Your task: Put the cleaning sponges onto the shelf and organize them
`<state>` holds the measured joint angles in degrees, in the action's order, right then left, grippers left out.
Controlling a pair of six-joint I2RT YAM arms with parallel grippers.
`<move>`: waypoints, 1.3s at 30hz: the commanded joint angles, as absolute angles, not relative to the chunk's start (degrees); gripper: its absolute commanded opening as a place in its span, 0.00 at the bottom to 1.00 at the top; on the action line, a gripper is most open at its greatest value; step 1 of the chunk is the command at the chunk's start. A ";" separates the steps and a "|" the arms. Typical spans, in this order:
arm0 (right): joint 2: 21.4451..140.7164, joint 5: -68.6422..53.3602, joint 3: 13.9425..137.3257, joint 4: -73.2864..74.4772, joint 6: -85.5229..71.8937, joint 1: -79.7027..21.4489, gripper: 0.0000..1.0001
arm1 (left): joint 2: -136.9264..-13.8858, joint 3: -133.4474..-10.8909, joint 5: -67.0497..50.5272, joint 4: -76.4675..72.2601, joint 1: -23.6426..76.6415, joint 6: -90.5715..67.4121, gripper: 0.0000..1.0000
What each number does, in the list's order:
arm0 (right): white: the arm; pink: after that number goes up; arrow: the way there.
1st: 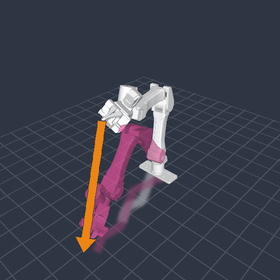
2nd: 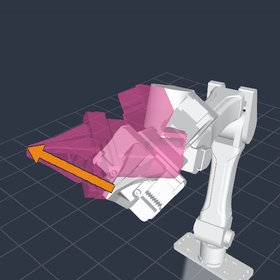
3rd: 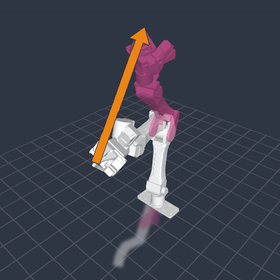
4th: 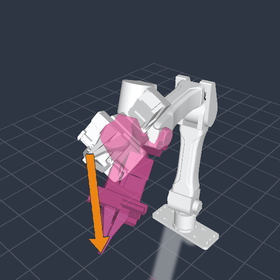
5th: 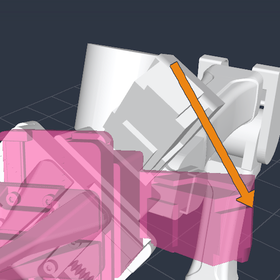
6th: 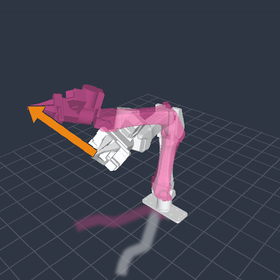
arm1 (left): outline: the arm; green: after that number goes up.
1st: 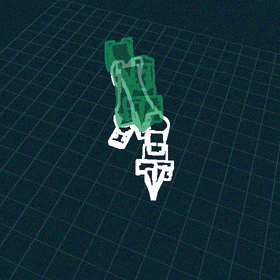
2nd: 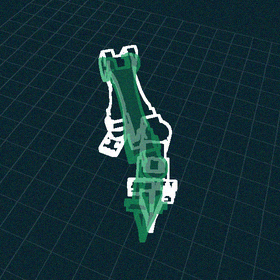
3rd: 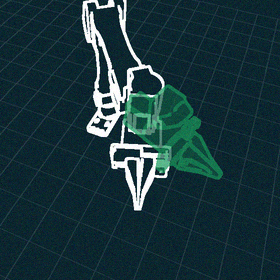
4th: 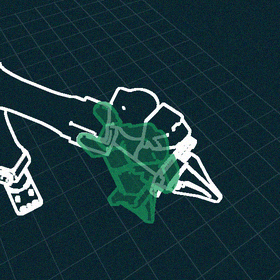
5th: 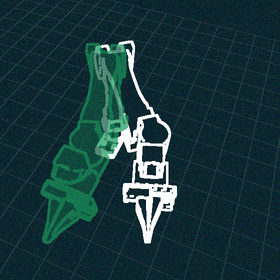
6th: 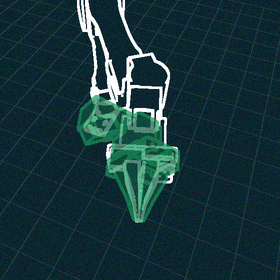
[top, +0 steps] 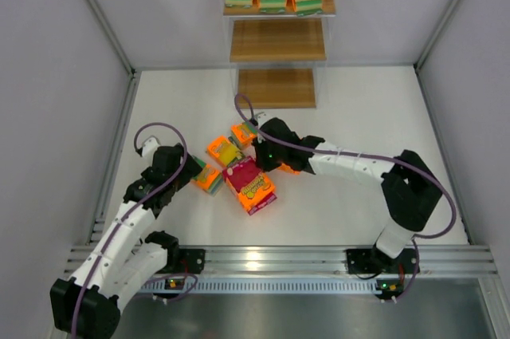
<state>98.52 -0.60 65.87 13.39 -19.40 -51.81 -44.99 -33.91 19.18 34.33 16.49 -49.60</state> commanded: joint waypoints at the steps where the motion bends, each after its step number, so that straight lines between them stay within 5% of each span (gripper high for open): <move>1: 90.80 4.48 72.41 16.17 -24.51 -49.49 0.00 | -44.91 -33.84 20.30 33.93 16.43 -49.57 0.96; 12: 90.08 15.89 78.48 8.89 -39.29 -33.24 0.00 | -45.44 -34.28 22.23 33.84 16.44 -49.22 0.97; 39: 116.01 29.79 117.33 4.57 -36.47 -32.61 0.00 | -51.33 -37.35 27.34 32.88 15.91 -44.39 0.98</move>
<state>115.66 27.51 113.03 6.09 -36.45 -31.94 -50.81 -35.48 26.24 34.28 16.40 -45.65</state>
